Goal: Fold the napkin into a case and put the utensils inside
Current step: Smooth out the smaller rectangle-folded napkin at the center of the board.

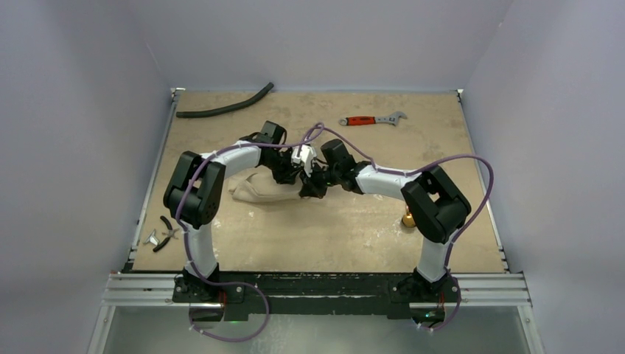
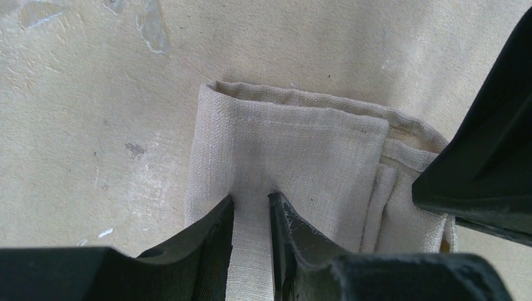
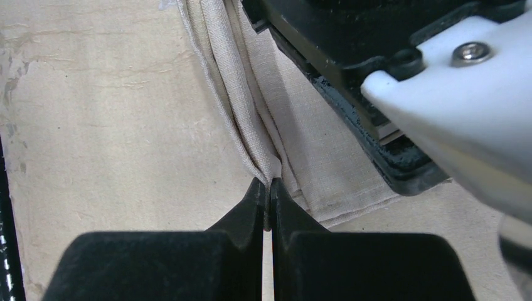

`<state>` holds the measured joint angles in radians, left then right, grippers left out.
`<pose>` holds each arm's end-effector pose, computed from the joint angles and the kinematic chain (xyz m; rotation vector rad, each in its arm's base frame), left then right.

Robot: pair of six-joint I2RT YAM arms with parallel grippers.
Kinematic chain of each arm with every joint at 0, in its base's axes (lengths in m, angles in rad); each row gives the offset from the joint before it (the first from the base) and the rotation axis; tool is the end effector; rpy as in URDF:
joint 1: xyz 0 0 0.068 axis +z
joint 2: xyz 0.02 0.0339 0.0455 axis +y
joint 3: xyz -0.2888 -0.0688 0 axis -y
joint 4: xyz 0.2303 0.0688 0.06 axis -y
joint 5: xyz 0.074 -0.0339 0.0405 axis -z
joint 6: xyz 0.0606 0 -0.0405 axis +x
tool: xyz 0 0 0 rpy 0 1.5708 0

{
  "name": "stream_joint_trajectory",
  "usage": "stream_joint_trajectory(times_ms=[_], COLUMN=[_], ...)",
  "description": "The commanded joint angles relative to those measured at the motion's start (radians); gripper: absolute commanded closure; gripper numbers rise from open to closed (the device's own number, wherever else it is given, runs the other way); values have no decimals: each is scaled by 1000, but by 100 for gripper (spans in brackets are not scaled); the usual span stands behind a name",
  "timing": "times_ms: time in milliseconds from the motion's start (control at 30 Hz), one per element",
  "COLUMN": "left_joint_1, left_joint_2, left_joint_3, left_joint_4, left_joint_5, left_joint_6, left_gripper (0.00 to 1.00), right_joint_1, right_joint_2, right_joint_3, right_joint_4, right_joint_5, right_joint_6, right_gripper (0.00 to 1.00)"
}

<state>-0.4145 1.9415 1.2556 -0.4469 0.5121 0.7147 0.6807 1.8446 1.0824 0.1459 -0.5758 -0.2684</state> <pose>0.3493 -0.1861 0.1684 1.5063 2.0975 -0.5815 0.2963 0.2824 0.2038 -1.2903 1.7828 0.8608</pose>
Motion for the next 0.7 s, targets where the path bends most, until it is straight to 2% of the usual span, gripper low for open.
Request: stream_joint_trajectory(times_ms=[0, 533, 667], left_joint_1=[-26, -40, -29], left_joint_2=[4, 22, 24], left_joint_3=[-40, -39, -39], left_joint_4=[-45, -118, -108], left_joint_5=[-20, 19, 18], left_joint_6=[82, 146, 102], left_gripper=[76, 80, 84], right_joint_1=[-24, -37, -42], right_joint_2=[-13, 51, 31], right_joint_3=[60, 149, 56], right_joint_4=[23, 57, 166], right_joint_5=[24, 110, 122], right_joint_6=[37, 75, 164], right_gripper=[100, 100, 100])
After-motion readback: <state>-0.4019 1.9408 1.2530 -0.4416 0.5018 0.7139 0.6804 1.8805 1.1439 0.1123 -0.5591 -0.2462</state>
